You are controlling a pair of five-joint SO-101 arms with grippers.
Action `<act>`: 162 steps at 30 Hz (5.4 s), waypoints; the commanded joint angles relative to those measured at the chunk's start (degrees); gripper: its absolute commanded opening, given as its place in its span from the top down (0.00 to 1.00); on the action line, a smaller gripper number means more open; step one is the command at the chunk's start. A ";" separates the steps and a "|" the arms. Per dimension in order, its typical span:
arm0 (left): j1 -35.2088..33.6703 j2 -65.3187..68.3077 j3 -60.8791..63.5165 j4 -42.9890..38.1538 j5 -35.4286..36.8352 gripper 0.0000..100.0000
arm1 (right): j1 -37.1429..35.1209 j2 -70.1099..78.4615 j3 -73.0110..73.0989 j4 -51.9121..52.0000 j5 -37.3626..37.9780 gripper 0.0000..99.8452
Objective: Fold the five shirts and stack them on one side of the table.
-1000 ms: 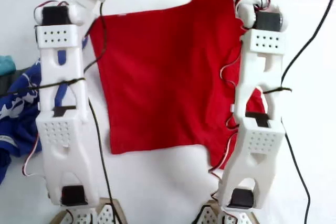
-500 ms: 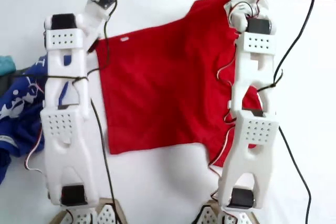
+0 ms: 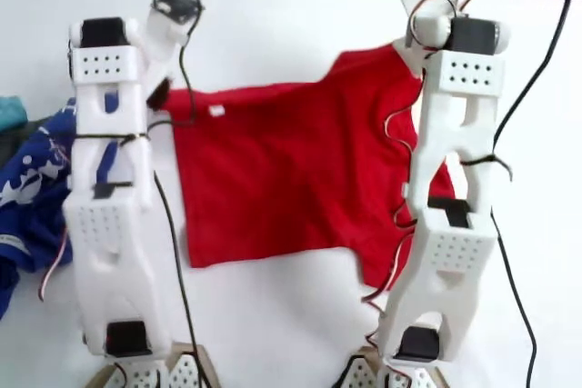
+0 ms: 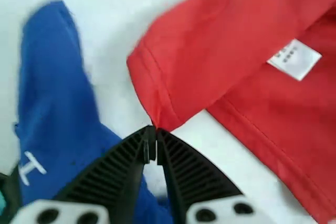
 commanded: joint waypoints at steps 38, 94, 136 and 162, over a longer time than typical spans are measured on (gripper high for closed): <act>4.57 -62.68 91.12 -15.56 0.18 0.98 | 8.92 -66.33 97.32 -18.77 2.81 0.98; 12.22 -62.68 95.52 -16.44 1.23 0.80 | 25.27 -76.88 119.74 -21.23 21.27 0.78; 6.59 -1.58 39.87 -18.99 14.07 0.97 | 8.04 -8.22 55.38 -27.74 -8.97 0.98; 6.42 15.21 -9.36 1.14 15.91 0.97 | 6.20 1.98 17.76 -6.20 -8.97 0.98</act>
